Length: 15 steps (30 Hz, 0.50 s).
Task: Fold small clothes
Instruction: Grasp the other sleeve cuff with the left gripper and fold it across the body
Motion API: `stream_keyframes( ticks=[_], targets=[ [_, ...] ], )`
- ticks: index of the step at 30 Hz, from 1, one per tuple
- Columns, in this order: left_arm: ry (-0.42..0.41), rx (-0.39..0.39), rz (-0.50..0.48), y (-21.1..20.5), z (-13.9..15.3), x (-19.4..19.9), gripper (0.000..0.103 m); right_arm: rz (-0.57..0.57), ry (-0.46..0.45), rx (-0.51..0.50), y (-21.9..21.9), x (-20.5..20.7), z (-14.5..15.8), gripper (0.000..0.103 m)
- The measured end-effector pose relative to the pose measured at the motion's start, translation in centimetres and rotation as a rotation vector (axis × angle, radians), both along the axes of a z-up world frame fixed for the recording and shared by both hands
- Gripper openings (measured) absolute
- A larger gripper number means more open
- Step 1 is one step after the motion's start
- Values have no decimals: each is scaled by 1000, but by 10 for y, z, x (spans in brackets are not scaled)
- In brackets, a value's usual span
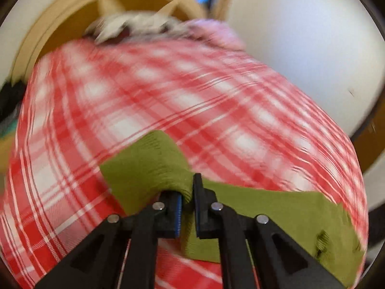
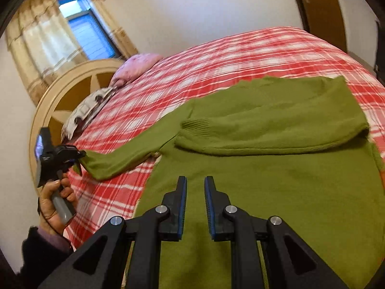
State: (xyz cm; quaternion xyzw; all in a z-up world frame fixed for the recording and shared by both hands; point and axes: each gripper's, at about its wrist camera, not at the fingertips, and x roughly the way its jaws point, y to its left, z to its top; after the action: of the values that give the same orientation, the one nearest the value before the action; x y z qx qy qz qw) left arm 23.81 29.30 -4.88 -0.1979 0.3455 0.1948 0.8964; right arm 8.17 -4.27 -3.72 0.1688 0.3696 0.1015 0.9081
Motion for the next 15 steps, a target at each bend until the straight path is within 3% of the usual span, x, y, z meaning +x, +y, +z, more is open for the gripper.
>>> stream_keyframes(
  ticks=[4,8,12,15],
  targets=[
    [-86,129,-209,-99,40,7,8,-94,-7,35,-38,-9,3,16],
    [-147,188,-427,-200,57,8,8,-179,-9,48,-74,-21,5,16],
    [-133,198,-610,-295,43,9,8,-247,-5,53,-103,-34,2,16],
    [-95,192,-692,-337,23,12,8,-279,12,55,-120,-42,-4,16]
  ],
)
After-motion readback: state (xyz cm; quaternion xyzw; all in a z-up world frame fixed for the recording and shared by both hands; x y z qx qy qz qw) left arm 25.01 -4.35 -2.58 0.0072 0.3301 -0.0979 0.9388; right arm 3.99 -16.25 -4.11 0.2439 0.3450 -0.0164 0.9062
